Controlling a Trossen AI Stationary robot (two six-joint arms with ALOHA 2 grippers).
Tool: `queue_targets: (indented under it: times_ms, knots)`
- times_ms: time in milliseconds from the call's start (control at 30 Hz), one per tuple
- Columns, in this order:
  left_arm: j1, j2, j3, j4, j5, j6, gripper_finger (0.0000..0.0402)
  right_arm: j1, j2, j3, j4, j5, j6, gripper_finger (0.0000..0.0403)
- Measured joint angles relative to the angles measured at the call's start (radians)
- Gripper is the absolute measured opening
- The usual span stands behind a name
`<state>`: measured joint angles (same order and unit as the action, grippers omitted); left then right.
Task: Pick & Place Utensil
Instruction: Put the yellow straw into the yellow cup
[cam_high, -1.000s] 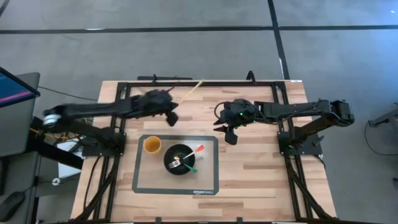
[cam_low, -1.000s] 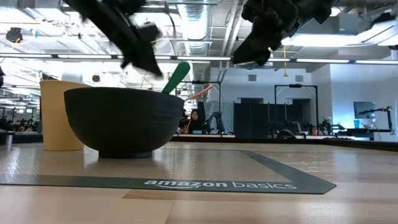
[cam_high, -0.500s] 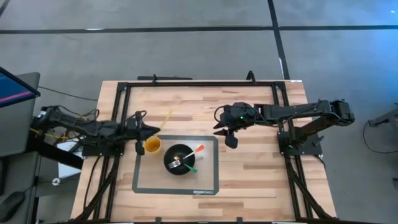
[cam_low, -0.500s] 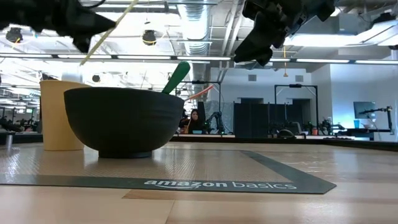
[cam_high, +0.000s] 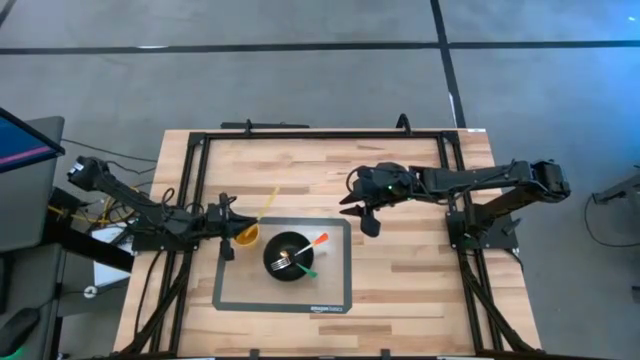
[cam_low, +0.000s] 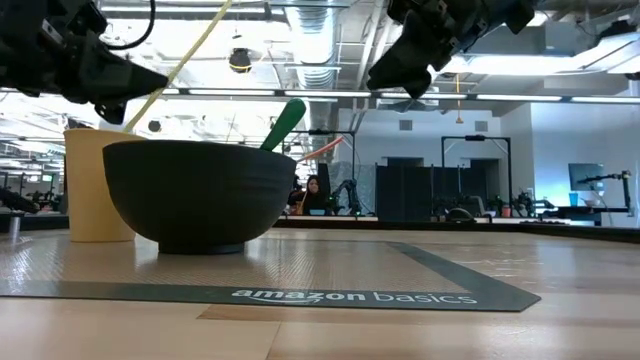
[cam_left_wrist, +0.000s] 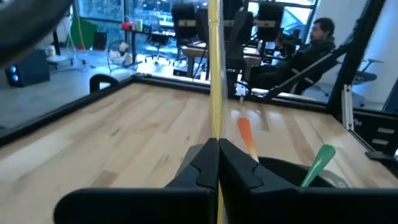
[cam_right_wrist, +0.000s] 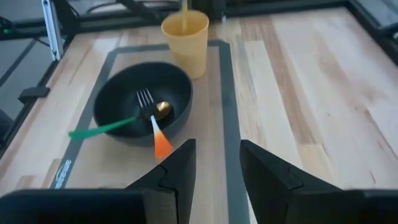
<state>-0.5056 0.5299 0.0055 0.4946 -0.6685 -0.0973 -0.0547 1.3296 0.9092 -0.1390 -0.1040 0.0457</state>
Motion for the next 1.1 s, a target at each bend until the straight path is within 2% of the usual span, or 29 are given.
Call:
queue_targets:
  times_ms: [200,367,433,500,633,767,900,1100]
  knots:
    - [0.001,0.055,0.0,0.001,0.011,-0.123,0.0008,0.0,0.003,0.0,0.096,0.008,-0.003,0.0118]
    - [0.0,0.107,0.0,0.0,0.022,-0.146,0.0006,-0.007,0.118,0.001,0.427,0.102,-0.003,0.0118]
    - [0.0,0.118,0.0,0.004,0.018,-0.147,0.0006,-0.017,0.19,0.003,0.563,0.098,-0.003,0.0118]
    - [0.0,0.121,0.0,0.001,0.018,-0.147,0.0008,-0.026,0.264,0.029,0.622,0.085,0.003,0.0118]
    - [0.0,0.12,0.0,0.009,0.018,-0.145,0.0009,-0.03,0.379,0.132,0.635,0.073,0.046,0.0115]
    - [0.0,0.12,0.0,0.012,0.018,-0.144,0.0007,-0.011,0.471,0.24,0.582,-0.028,-0.023,0.0101]
    - [0.0,0.119,0.0,0.015,0.018,-0.147,0.0007,0.007,0.511,0.314,0.58,-0.109,-0.026,0.007]
    - [0.0,0.119,0.0,0.019,0.018,-0.147,0.0007,0.012,0.545,0.375,0.556,-0.105,-0.029,0.001]
